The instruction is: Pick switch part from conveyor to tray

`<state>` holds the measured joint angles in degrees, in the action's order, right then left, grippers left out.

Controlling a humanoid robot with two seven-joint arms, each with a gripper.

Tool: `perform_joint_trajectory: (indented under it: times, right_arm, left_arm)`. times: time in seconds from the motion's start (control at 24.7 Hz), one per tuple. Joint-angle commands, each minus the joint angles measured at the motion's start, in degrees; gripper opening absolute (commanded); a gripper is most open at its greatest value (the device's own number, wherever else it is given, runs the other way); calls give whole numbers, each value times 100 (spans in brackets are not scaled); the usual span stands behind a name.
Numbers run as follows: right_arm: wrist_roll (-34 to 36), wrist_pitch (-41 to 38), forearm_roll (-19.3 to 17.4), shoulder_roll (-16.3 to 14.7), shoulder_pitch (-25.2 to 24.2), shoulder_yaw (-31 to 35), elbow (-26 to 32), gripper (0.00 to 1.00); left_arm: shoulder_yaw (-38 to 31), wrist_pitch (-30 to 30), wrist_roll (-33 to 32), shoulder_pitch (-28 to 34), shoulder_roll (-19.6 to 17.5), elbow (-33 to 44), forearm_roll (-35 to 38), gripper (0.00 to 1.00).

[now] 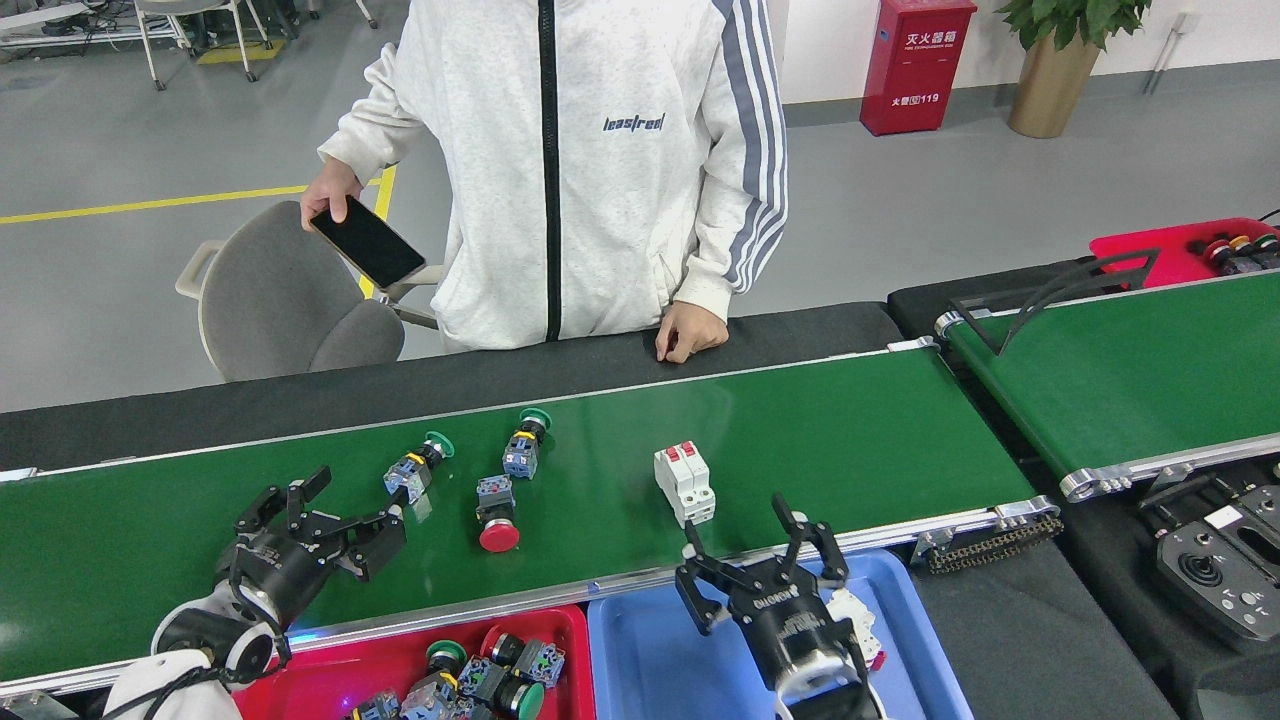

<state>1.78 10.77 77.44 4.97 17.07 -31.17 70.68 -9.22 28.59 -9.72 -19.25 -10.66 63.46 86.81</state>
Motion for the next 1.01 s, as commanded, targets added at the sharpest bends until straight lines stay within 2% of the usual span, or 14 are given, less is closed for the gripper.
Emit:
perform_joint_trajectory:
  times: [0.0, 0.08, 0.16, 0.2, 0.24, 0.28, 0.32, 0.41, 0.45, 0.57, 0.65, 0.73, 0.89, 0.97]
  right_arm:
    - [-143, -31, -1, 232, 332, -47, -336, 100]
    - [-143, -136, -36, 425, 718, -205, -906, 100]
    - [-134, -233, -203, 434, 885, -363, -1153, 99]
    - [-134, -224, -326, 434, 912, -486, -1162, 90]
    - [-134, -224, -317, 434, 929, -609, -1162, 70]
    - [-134, -216, -291, 434, 965, -715, -1162, 41]
    - [-134, -216, -282, 434, 982, -768, -1179, 23]
    - [-116, -216, -291, 434, 982, -776, -1179, 5]
    - [-108, -207, -309, 434, 982, -768, -1162, 2]
    - [-81, -189, -309, 425, 956, -759, -1065, 2]
    - [-72, -198, -326, 364, 877, -732, -819, 2]
    - [-64, -216, -335, 100, 745, -715, -494, 2]
    - [-64, -330, -344, -735, 156, -530, 675, 2]
    - [-64, -743, -423, -1280, -345, -231, 1405, 2]
  left_arm:
    - [8, -73, 58, -114, -68, -36, 11, 100]
    - [52, -117, 67, -149, -50, -150, 20, 99]
    - [96, -240, 67, -272, -24, -291, 11, 98]
    - [149, -302, 67, -333, -24, -370, 11, 96]
    - [210, -319, 67, -369, -33, -458, 11, 93]
    - [254, -354, 67, -430, -33, -554, 11, 89]
    - [263, -398, 76, -465, -33, -633, 11, 84]
    - [280, -539, 84, -509, -42, -818, 11, 55]
    - [263, -556, 84, -509, -42, -871, 3, 35]
    - [228, -548, 128, -492, -68, -959, -59, 11]
    - [219, -495, 339, -422, -68, -897, -76, 5]
    - [254, -346, 427, -289, -86, -721, -173, 3]
    - [87, 762, 410, 493, -200, 404, -481, 1]
    - [-168, 1175, 383, 1134, -226, 1335, -586, 3]
